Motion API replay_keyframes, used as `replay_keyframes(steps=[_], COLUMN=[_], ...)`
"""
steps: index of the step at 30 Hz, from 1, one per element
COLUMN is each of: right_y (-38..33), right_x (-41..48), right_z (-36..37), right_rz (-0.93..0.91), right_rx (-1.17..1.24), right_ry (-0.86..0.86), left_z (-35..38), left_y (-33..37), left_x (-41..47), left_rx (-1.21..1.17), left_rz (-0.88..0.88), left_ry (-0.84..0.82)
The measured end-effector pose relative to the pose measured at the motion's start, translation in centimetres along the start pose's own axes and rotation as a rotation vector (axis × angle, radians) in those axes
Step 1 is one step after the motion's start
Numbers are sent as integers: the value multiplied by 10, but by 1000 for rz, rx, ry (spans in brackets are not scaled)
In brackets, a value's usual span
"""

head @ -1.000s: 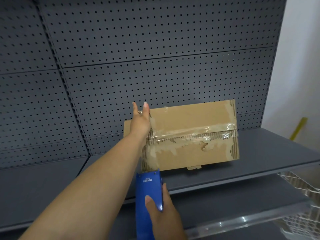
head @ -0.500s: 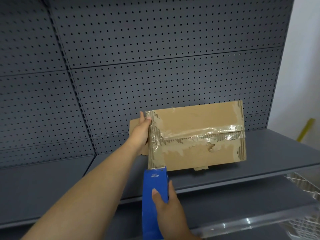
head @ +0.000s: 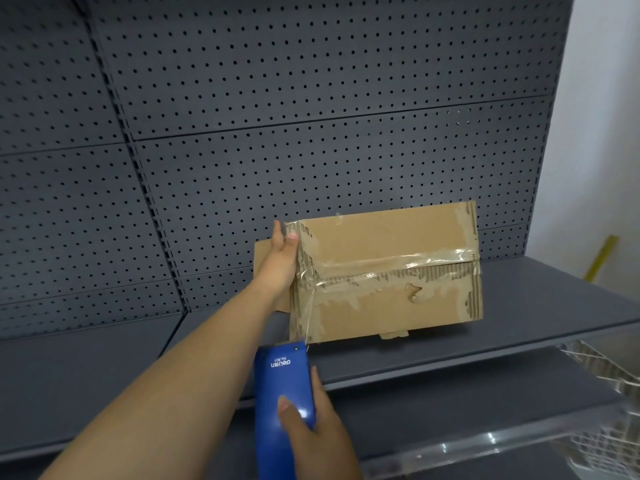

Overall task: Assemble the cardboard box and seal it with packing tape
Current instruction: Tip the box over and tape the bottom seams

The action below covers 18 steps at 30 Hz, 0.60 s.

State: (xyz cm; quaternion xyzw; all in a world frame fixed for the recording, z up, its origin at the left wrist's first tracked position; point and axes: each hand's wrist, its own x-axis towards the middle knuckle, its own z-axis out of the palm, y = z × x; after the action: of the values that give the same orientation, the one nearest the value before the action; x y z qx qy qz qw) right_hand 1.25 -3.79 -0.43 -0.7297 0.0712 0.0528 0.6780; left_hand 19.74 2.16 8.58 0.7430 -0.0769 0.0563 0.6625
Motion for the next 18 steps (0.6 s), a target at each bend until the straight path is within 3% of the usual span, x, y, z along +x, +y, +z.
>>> replay_keyframes(steps=[4, 8, 11, 15, 18], right_y=[-2, -9, -9, -7, -9], right_x=[14, 22, 25, 25, 26], right_z=[-12, -18, -16, -14, -14], right_rz=[22, 26, 29, 22, 13], right_rx=[-2, 13, 21, 17, 9], right_ry=[-19, -41, -47, -39, -37], left_z=[3, 11, 18, 24, 27], left_y=[2, 6, 2, -1, -8], left_x=[-4, -13, -16, -22, -28], left_rx=[81, 221, 279, 310, 367], left_rz=[73, 196, 226, 254, 265], left_ry=[100, 461, 595, 599, 404])
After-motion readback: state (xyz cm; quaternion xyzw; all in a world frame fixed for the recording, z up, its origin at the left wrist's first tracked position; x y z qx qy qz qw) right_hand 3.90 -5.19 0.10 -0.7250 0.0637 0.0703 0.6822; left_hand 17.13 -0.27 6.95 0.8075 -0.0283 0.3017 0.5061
